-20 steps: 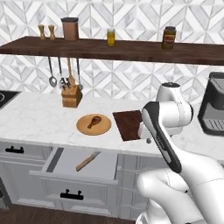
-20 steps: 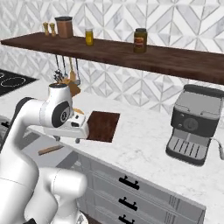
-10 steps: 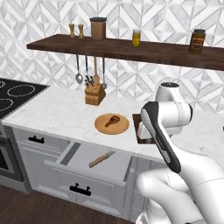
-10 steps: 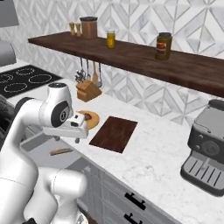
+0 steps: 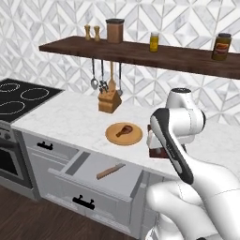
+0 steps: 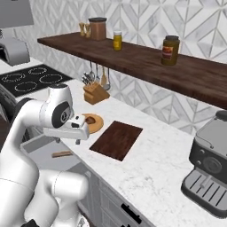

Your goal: Pick up the knife from the drawer and place it on the cutting board. Then place the meat from the plate to the cutting board.

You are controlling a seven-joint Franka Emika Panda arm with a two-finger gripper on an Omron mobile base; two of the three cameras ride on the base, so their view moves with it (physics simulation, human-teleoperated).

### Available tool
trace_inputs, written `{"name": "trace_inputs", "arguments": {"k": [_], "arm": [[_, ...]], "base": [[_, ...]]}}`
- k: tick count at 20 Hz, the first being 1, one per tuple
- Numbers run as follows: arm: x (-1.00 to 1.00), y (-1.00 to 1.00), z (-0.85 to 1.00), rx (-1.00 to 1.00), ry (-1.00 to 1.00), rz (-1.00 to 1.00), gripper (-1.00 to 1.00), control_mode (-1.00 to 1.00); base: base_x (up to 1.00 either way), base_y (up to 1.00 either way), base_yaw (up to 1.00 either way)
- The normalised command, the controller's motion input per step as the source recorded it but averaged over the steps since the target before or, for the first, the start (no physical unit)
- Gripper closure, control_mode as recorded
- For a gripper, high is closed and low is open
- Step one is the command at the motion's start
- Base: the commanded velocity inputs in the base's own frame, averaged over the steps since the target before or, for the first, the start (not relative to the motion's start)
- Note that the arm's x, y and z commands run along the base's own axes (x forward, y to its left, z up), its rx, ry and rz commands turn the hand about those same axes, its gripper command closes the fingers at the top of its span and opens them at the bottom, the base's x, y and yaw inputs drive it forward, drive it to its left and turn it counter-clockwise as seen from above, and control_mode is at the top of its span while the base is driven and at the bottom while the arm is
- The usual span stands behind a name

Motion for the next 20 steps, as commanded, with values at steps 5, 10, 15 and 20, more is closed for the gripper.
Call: {"name": "trace_inputs", "arguments": {"k": [5,10,15,20], "arm": [[0.00,0.00,0.00,0.00,0.00,0.00,-1.00,-1.00],[0.00,0.46,-0.22,-0.02,0.00,-0.07,-1.00,-1.00],[0.00,1.00,-0.47,-0.01,-0.01,-0.33,-1.00,-1.00],[0.22,1.00,-0.47,0.00,0.03,-0.44,-1.00,-1.00]], "base": [[0.00,-0.20,0.08],[0.00,0.00,0.00],[0.00,0.00,0.00],[0.00,0.00,0.00]]}}
